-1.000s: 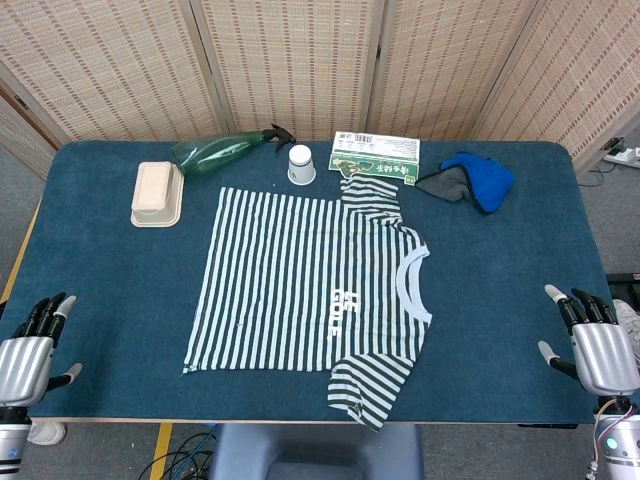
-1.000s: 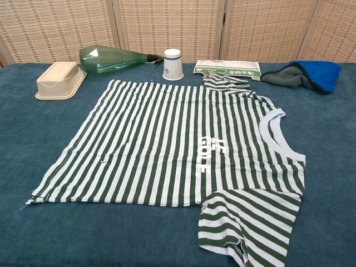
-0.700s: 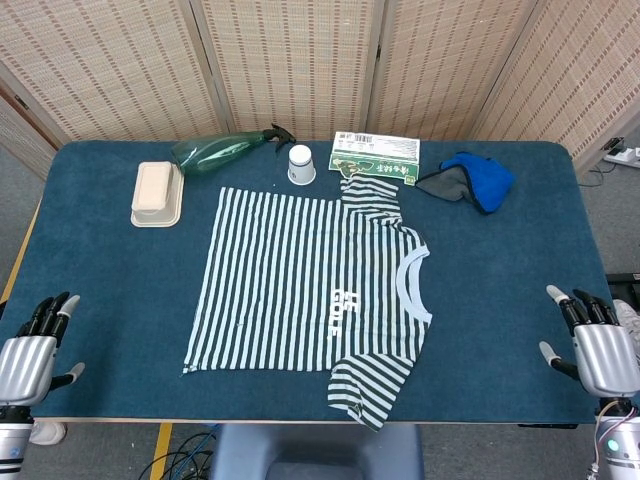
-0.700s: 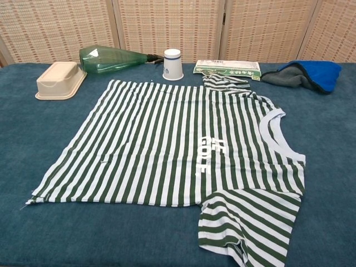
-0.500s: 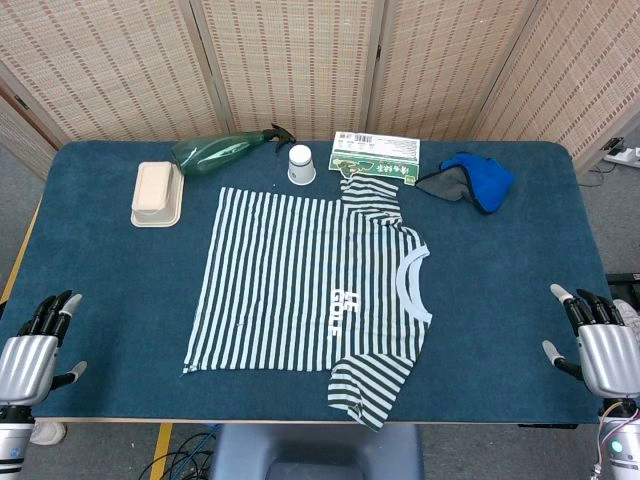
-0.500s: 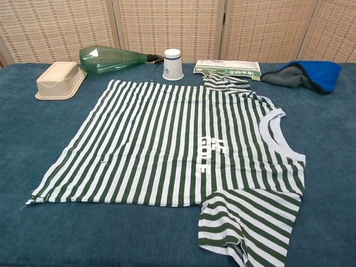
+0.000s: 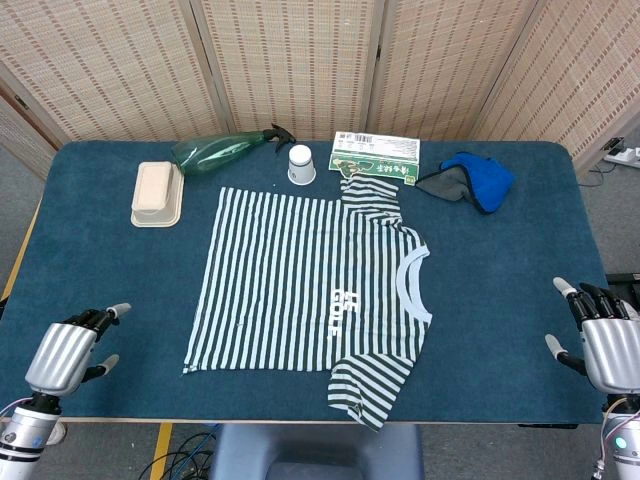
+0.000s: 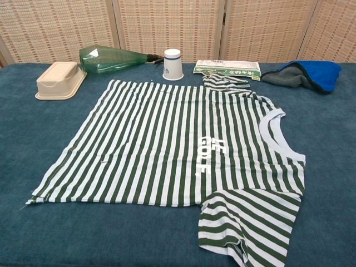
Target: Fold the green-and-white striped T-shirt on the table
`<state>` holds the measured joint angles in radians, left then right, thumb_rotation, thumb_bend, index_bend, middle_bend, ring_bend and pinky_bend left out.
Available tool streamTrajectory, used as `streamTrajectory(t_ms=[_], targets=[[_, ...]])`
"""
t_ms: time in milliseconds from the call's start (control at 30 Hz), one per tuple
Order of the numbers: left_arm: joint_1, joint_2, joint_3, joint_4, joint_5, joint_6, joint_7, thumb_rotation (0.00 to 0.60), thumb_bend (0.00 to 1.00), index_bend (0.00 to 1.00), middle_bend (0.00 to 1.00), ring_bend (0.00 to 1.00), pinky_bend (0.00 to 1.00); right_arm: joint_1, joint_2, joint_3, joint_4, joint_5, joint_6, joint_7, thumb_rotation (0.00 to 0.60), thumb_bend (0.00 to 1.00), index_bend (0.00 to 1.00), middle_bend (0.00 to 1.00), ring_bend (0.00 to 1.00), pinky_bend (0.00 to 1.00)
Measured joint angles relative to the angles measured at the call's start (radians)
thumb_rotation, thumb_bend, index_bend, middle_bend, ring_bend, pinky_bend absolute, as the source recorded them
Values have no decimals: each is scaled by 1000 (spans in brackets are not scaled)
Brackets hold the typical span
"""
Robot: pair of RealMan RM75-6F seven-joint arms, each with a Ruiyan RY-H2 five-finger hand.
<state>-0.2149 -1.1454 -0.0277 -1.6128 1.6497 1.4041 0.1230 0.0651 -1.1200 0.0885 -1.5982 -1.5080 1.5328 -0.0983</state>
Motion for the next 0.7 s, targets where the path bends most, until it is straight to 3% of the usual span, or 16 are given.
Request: streamTrajectory(t_ms=[133,333,700], targets=[[-45,-4,8,-11,28,-56,-7,600,156,382,756,703,956,-1,1,0,0,4,-2,2,600,239,133,278,220,199],[-102,-38,16,-19,33,-145,-7,600,156,421,872,813,1000,-3,-1,-2,5,8,-4,7,600,238,137,281,233,215],[-158,-149,35,15,-5,-250,40,600,155,439,919,852,1000,-5,-7,-4,16,20,-15,17,600,238,138,282,247,219]])
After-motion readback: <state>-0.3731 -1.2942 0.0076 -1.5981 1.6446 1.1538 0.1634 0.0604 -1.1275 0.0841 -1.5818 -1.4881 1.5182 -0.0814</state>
